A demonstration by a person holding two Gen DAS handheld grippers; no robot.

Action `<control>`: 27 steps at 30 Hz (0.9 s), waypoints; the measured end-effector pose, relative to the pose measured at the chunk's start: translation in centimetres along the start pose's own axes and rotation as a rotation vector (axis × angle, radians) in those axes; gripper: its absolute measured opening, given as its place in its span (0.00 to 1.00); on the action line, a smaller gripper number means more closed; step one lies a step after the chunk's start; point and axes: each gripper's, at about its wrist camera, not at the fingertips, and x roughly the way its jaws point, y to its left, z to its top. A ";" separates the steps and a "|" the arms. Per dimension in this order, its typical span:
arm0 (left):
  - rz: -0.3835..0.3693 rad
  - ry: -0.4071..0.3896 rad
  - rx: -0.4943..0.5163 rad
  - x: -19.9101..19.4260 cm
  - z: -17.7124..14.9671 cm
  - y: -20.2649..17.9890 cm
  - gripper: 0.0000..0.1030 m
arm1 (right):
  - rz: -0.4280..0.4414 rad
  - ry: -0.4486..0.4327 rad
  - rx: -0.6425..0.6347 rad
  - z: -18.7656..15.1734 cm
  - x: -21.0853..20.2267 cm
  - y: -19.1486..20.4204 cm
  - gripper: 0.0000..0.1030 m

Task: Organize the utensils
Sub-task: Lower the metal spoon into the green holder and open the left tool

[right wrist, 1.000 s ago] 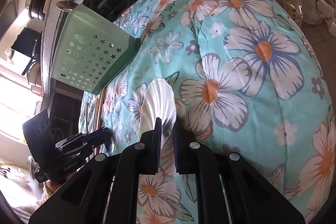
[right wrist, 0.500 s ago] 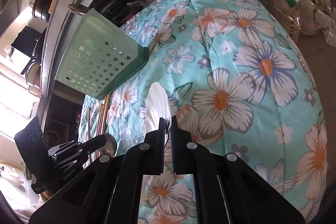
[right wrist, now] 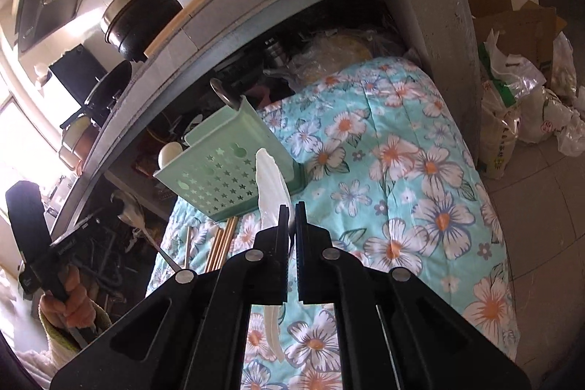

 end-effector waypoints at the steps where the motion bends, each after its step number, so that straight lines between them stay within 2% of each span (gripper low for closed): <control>1: 0.015 -0.039 -0.018 -0.9 1.0 0.5 0.01 | 0.008 -0.008 -0.002 0.2 -0.3 0.1 0.03; 7: 0.103 -0.239 -0.117 -4.1 6.9 3.0 0.01 | 0.042 -0.015 -0.007 0.5 -0.5 0.7 0.03; 11: 0.163 -0.316 -0.140 -3.8 9.5 3.6 0.01 | 0.052 -0.016 -0.012 0.7 -0.7 0.9 0.03; 13: 0.219 -0.340 -0.112 -2.9 10.2 3.1 0.01 | 0.055 -0.020 -0.015 0.8 -0.8 1.0 0.03; 16: 0.287 -0.349 -0.064 -0.9 10.7 2.7 0.01 | 0.056 -0.023 -0.022 1.0 -1.0 1.2 0.03; 19: 0.322 -0.328 -0.032 1.1 10.7 3.1 0.01 | 0.053 -0.022 -0.030 1.3 -1.0 1.3 0.03; 23: 0.342 -0.295 -0.006 3.7 9.9 3.5 0.01 | 0.057 -0.015 -0.039 1.7 -0.6 1.5 0.03; 27: 0.320 -0.261 0.000 5.6 8.7 3.8 0.01 | 0.062 -0.014 -0.054 2.3 -0.3 2.2 0.03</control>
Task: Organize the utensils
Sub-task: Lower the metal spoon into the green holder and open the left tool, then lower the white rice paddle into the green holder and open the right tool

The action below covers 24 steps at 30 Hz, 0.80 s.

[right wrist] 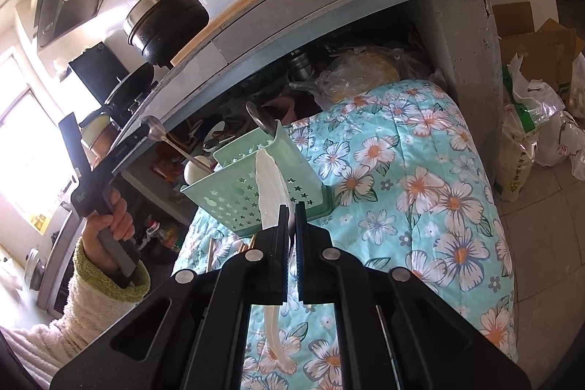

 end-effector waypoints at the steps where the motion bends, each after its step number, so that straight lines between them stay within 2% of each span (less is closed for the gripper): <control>1: -0.009 0.008 -0.002 0.3 -0.4 0.1 0.01 | 0.000 -0.001 -0.007 0.2 0.1 0.2 0.03; 7: -0.077 0.081 -0.024 1.9 -2.5 0.2 0.01 | 0.002 -0.034 -0.073 2.4 0.7 2.4 0.03; 11: -0.127 0.130 -0.050 2.5 -3.5 0.5 0.04 | 0.001 -0.107 -0.152 4.9 0.7 4.9 0.03; 13: -0.140 0.129 -0.060 2.3 -3.9 0.6 0.06 | 0.001 -0.145 -0.188 6.2 0.7 6.1 0.03; 14: -0.141 0.126 -0.063 2.2 -4.0 0.7 0.11 | 0.004 -0.162 -0.202 6.9 0.7 6.7 0.03; 15: -0.143 0.121 -0.068 2.0 -4.0 0.8 0.22 | 0.005 -0.180 -0.216 7.6 0.8 7.4 0.03; 17: -0.151 0.102 -0.089 1.5 -4.1 1.2 0.32 | 0.003 -0.213 -0.244 9.0 1.1 8.6 0.03; 24: -0.177 0.081 -0.142 -0.6 -4.3 2.7 0.49 | -0.036 -0.325 -0.362 12.8 3.1 12.7 0.03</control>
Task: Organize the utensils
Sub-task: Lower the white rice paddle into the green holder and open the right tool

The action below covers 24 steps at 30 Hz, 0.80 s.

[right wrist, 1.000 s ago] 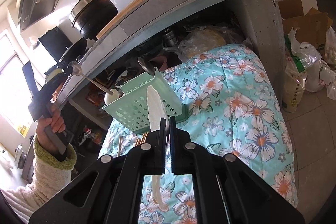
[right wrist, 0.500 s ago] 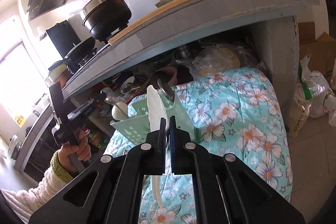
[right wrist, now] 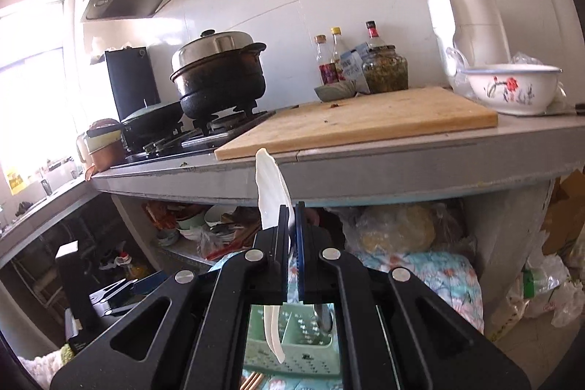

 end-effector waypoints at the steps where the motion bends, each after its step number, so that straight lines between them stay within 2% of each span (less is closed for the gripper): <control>1: -0.006 0.000 -0.008 -0.4 -0.1 0.2 0.51 | -0.014 -0.013 -0.025 0.3 0.6 0.4 0.03; 7: -0.022 0.006 -0.033 -2.9 -1.5 1.6 0.58 | -0.052 -0.014 -0.139 0.3 4.7 2.0 0.03; 15: -0.011 0.062 -0.081 -4.4 -4.9 4.5 0.58 | -0.091 0.073 -0.248 -3.4 9.1 2.4 0.03; 20: 0.008 0.103 -0.109 -4.2 -6.9 6.2 0.58 | -0.112 0.122 -0.286 -5.8 10.0 2.5 0.03; 24: 0.020 0.130 -0.143 -4.1 -8.1 7.4 0.58 | -0.116 0.159 -0.267 -7.0 9.8 1.9 0.04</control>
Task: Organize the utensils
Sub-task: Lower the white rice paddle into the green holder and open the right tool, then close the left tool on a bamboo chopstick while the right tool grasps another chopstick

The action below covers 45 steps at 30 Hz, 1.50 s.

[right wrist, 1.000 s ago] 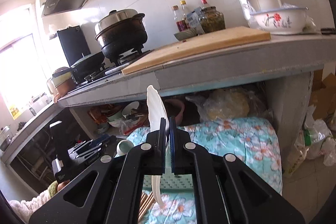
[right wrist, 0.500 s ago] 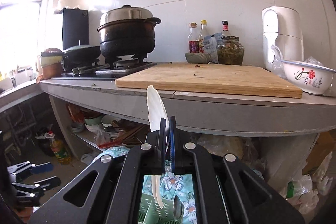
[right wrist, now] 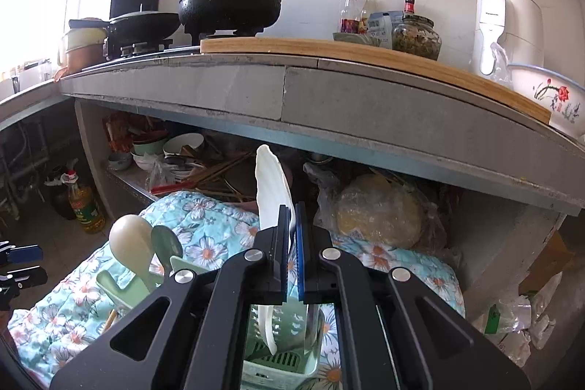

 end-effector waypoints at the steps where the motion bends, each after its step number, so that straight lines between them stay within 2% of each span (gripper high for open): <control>1: 0.001 0.006 -0.010 0.0 -0.2 0.3 0.58 | 0.005 0.005 0.008 -0.3 -0.2 -0.1 0.05; 2: 0.002 0.011 -0.016 0.0 -0.4 0.6 0.58 | 0.011 0.009 0.016 -0.5 -0.5 -0.2 0.05; 4: 0.008 0.022 -0.023 0.1 -0.8 1.0 0.58 | 0.021 0.012 0.036 -0.9 -1.3 -0.5 0.19; 7: 0.007 0.040 -0.035 0.0 -1.4 1.5 0.58 | 0.021 -0.016 0.061 -1.4 -3.3 -0.9 0.35; 10: -0.015 0.074 -0.056 -0.1 -2.0 1.9 0.58 | 0.035 -0.033 0.099 -2.2 -5.6 -1.4 0.38; 15: -0.070 0.150 -0.060 0.2 -3.5 1.8 0.58 | 0.108 0.005 0.196 -4.9 -9.1 -2.0 0.39; 21: -0.082 0.275 -0.006 2.2 -5.7 0.5 0.55 | 0.218 0.206 0.337 -10.5 -9.4 -1.1 0.40; 26: -0.057 0.375 -0.014 5.0 -7.1 0.2 0.40 | 0.299 0.363 0.444 -15.7 -8.7 1.0 0.40; 29: -0.044 0.428 -0.027 6.5 -7.8 0.4 0.30 | 0.349 0.425 0.500 -18.0 -8.2 2.2 0.40; 36: -0.022 0.444 -0.003 7.9 -7.6 0.0 0.27 | 0.451 0.505 0.615 -19.9 -6.6 3.7 0.40; 45: 0.034 0.455 -0.009 8.4 -7.4 0.2 0.10 | 0.523 0.596 0.717 -20.7 -3.1 6.0 0.39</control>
